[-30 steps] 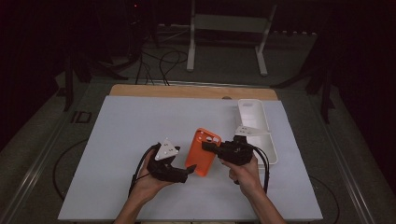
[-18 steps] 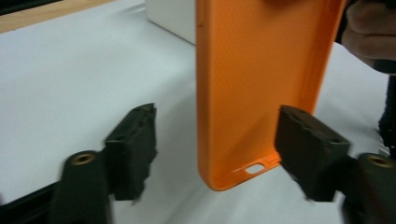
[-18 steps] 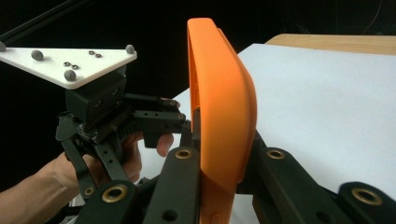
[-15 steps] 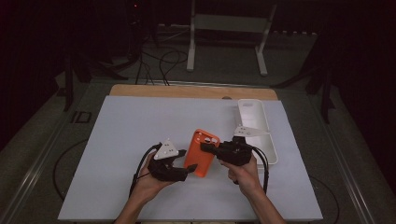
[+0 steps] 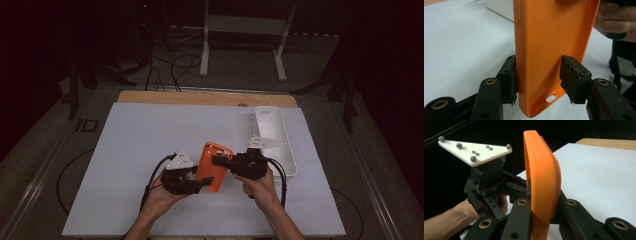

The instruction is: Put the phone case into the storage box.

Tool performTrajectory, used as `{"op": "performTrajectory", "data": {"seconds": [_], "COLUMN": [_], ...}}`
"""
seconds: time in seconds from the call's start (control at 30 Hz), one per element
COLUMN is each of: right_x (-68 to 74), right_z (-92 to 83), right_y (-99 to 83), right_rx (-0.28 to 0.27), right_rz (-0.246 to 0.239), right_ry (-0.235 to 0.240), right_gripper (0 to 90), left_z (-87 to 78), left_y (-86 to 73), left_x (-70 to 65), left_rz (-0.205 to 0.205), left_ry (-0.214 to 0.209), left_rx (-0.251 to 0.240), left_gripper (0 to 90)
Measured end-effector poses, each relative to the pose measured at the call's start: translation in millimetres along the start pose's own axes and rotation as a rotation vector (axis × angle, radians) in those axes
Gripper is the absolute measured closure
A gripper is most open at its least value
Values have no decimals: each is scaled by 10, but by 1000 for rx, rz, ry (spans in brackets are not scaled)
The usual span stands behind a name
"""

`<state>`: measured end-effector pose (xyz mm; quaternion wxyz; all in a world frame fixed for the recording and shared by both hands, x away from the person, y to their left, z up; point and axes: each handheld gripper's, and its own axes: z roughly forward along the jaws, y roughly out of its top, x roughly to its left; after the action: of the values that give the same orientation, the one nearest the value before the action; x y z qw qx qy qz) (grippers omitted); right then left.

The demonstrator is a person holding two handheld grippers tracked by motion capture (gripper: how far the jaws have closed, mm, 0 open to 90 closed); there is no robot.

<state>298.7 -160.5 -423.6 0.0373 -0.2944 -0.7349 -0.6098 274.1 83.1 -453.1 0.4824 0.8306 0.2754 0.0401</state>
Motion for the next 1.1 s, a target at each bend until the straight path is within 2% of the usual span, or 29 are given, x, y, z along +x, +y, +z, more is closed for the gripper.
{"op": "performTrajectory", "data": {"seconds": [0.2, 0.4, 0.57, 0.87, 1.1], "right_x": [14, 25, 19, -19, -41], "right_z": [-9, -6, -19, 0, -12], "right_y": [-16, -22, -22, -28, -27], "right_rx": [6, 6, 2, 8, 3], "right_rz": [-27, -45, -46, -23, -17], "right_ry": [38, 63, 78, 120, 124], "right_gripper": [841, 846, 845, 790, 741], "left_z": [11, 38, 28, 44, 30], "left_y": [-7, -23, -40, -92, -103], "left_x": [2, 8, 7, 0, -4], "left_rz": [1, 3, 18, 32, 22], "left_ry": [-57, -95, -120, -124, -138], "left_rx": [-1, 6, 5, 8, -19], "left_gripper": [546, 562, 643, 787, 802]}}
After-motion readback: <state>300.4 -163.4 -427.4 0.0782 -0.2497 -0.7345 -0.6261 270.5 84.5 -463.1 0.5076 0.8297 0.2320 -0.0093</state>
